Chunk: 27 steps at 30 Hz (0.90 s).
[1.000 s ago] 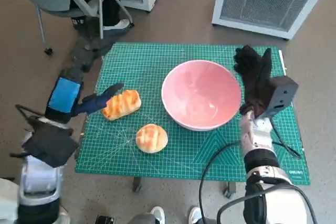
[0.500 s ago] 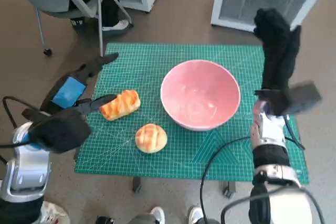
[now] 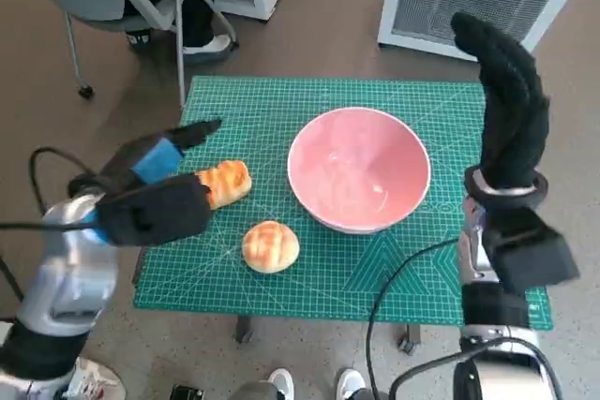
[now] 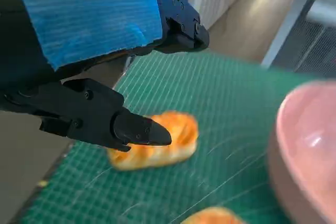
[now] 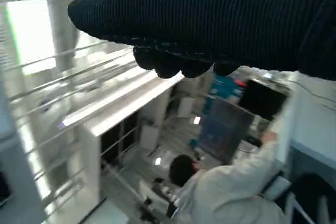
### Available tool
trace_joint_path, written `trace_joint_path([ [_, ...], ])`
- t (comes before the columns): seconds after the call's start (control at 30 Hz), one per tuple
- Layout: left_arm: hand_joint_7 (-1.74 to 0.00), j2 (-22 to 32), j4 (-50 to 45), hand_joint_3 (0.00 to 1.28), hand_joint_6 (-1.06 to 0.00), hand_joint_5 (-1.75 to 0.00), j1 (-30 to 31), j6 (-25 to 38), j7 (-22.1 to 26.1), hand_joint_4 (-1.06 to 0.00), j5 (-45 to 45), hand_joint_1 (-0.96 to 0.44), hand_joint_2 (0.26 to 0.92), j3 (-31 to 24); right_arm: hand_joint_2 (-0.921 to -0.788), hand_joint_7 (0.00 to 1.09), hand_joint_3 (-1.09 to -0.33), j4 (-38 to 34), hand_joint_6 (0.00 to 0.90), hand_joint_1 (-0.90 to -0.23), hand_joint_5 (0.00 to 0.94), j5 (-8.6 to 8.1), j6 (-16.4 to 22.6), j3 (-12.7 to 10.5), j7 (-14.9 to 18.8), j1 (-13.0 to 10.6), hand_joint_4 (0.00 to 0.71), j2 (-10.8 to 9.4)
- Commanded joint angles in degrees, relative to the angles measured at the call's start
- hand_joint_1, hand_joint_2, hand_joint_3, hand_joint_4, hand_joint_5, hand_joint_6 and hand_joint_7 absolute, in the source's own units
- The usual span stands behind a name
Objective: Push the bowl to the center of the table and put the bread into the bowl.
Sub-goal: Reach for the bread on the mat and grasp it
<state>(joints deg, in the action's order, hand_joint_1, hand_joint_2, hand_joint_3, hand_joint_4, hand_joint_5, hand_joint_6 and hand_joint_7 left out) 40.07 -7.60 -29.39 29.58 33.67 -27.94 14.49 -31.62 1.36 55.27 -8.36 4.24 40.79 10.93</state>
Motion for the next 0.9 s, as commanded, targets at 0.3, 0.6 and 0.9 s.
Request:
trace_joint_path([
  [0.3, 0.0, -2.9, 13.2, 0.02, -0.32, 0.0, -6.1, -3.7, 1.4, -0.21, -3.6, -0.4, 0.921, 6.8, -0.921, 0.69, -0.627, 8.6, 0.057, -0.517, 0.012, 4.4, -4.7, 1.6, -3.4, -5.4, 0.418, -0.6],
  [0.6, 0.0, -6.5, 26.3, 0.04, -0.32, 0.0, -10.5, -7.6, 0.2, -0.22, -5.9, -0.45, 0.921, 10.4, -0.921, 0.7, -0.631, 11.0, 0.051, -0.514, 0.011, 2.4, -5.6, 3.2, -2.5, -6.7, 0.418, -1.1],
  [0.9, -0.02, -10.4, 37.4, 0.02, -0.4, -0.35, -11.9, -10.7, -4.6, -0.4, -4.5, -0.32, 0.92, 8.9, -0.921, 0.72, -0.625, 12.3, 0.046, -0.5, 0.01, 1.05, -5.6, 4.0, -2.1, -7.6, 0.419, -1.1],
])
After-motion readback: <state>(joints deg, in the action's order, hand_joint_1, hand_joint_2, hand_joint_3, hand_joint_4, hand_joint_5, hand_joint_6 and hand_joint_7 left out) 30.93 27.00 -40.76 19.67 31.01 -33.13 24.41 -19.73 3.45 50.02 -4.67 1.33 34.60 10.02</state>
